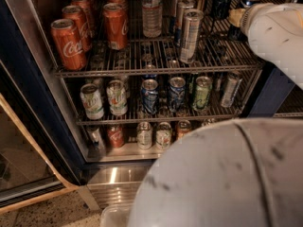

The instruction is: Pick pepsi can from top shelf of fridge

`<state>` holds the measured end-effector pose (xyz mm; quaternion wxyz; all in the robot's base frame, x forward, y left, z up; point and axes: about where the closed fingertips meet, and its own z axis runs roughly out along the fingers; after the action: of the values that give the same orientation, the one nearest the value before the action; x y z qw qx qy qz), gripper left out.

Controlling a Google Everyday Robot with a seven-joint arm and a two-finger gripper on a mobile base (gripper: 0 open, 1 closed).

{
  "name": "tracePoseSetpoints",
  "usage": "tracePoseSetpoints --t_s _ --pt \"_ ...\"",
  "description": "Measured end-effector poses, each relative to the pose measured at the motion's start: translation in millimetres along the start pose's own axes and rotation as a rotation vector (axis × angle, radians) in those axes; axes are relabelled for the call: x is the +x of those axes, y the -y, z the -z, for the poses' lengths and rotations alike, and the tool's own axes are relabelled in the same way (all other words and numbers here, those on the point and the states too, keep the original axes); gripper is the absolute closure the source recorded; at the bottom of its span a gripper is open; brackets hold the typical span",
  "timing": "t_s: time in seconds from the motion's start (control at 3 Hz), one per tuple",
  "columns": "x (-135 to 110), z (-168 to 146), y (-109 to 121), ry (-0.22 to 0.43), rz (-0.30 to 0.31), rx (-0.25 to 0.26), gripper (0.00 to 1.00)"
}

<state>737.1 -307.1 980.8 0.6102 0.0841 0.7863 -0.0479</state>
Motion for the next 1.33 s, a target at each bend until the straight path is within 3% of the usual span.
tracePoseSetpoints --t_s 0.33,0.67,1.33 --pt "0.1 0.8 1.3 -0.010 0.011 -0.007 1.00" --pt "-1.5 -1.4 -6.9 -0.014 0.018 -0.055 1.00" --pt "1.2 2.4 6.0 -0.033 -0.006 -0.061 1.00"
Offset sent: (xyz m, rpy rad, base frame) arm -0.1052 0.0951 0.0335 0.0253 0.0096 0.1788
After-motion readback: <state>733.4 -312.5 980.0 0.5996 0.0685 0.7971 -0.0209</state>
